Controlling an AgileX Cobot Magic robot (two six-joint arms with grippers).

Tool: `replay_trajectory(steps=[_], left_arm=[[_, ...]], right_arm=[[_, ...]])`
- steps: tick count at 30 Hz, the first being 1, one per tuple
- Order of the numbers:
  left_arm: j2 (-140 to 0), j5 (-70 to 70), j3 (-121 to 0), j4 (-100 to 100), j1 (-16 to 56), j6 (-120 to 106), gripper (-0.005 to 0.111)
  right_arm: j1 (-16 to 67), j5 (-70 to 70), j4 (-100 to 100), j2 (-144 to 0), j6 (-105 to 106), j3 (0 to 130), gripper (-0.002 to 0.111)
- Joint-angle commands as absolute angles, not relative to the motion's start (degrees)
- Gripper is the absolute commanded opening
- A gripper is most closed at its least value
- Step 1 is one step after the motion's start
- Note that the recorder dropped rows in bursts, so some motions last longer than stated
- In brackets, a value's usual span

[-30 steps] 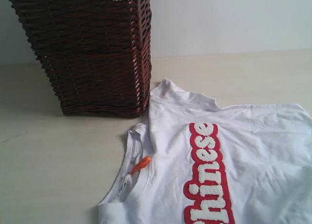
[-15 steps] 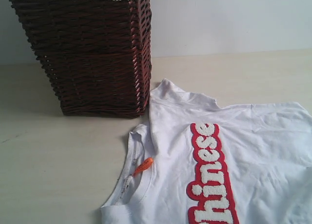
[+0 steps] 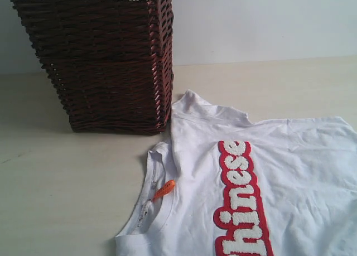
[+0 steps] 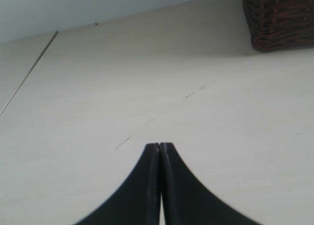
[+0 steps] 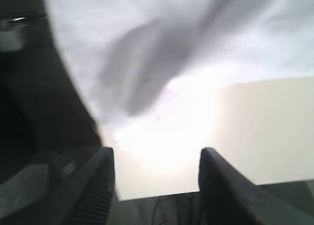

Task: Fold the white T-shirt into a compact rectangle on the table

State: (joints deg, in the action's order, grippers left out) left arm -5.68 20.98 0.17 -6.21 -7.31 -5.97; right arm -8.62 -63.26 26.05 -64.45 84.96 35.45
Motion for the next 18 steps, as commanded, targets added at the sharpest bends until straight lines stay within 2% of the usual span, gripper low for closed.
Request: replay_trajectory(steps=[1, 5, 11, 15, 18], left_arm=[[-5.79, 20.79, 0.0, -5.7, -7.41, -5.62, 0.0], [-5.79, 20.79, 0.0, -5.7, -7.41, -5.62, 0.0], [-5.79, 20.79, 0.0, -5.7, -7.41, -5.62, 0.0], [-5.79, 20.79, 0.0, -5.7, -7.41, -5.62, 0.0], [-5.79, 20.79, 0.0, -5.7, -7.41, -5.62, 0.0]], right_arm=[[-9.52, -41.91, 21.89, -63.92, 75.13, 35.15, 0.052], [-13.01, -20.13, 21.53, -74.09, 53.1, 35.91, 0.052], [-19.78, -10.87, 15.48, -94.06, 26.46, 43.85, 0.051], [-24.77, -12.8, 0.0, -100.39, 28.48, 49.86, 0.049], [-27.83, -16.21, -13.01, -102.48, 43.33, 53.45, 0.034]])
